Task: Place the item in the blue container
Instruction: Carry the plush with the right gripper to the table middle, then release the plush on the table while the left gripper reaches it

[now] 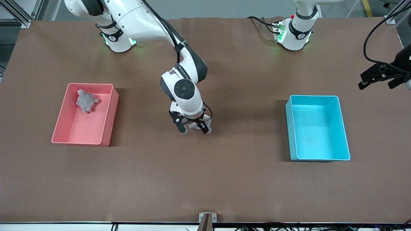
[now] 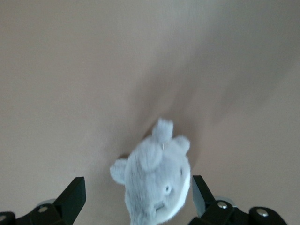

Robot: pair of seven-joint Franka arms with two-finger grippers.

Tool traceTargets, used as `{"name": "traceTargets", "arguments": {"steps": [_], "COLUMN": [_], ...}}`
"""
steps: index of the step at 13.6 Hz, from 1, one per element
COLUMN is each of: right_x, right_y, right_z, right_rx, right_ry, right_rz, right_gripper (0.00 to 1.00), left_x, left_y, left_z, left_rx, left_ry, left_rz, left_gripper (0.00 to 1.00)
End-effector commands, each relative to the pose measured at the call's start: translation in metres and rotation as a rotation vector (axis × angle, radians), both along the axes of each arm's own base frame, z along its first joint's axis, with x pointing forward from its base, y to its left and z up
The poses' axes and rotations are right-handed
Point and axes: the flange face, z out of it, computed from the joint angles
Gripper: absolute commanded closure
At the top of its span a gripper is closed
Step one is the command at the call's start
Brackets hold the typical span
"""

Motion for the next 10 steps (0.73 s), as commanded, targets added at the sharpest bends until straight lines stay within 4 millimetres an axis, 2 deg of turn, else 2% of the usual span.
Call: {"name": "traceTargets", "arguments": {"steps": [1, 3, 5, 8, 9, 10], "right_x": [0.023, 0.041, 0.048, 0.038, 0.033, 0.030], "right_y": [-0.062, -0.124, -0.186, -0.278, -0.302, -0.337], "right_z": [0.050, 0.082, 0.107, 0.123, 0.126, 0.127], "right_rx": [-0.028, -0.028, -0.008, -0.039, -0.057, -0.064], "right_ry": [0.061, 0.115, 0.145, 0.153, 0.160, 0.176], "right_rz": [0.145, 0.274, 0.409, 0.571, 0.610, 0.642], "right_gripper": [0.00, 0.00, 0.00, 0.00, 0.00, 0.00], "left_x": [0.003, 0.005, 0.009, 0.009, 0.007, 0.004], "left_y": [-0.060, -0.125, -0.188, -0.279, -0.302, -0.327], "left_z": [-0.016, -0.056, -0.095, -0.149, -0.161, -0.180], "left_rx": [-0.021, -0.017, -0.031, -0.094, -0.117, -0.127], "left_ry": [0.051, 0.129, 0.167, 0.138, 0.123, 0.109], "left_rz": [0.006, 0.047, 0.054, 0.171, 0.204, 0.216], "left_gripper": [0.00, 0.00, 0.00, 0.00, 0.00, 0.00]}}
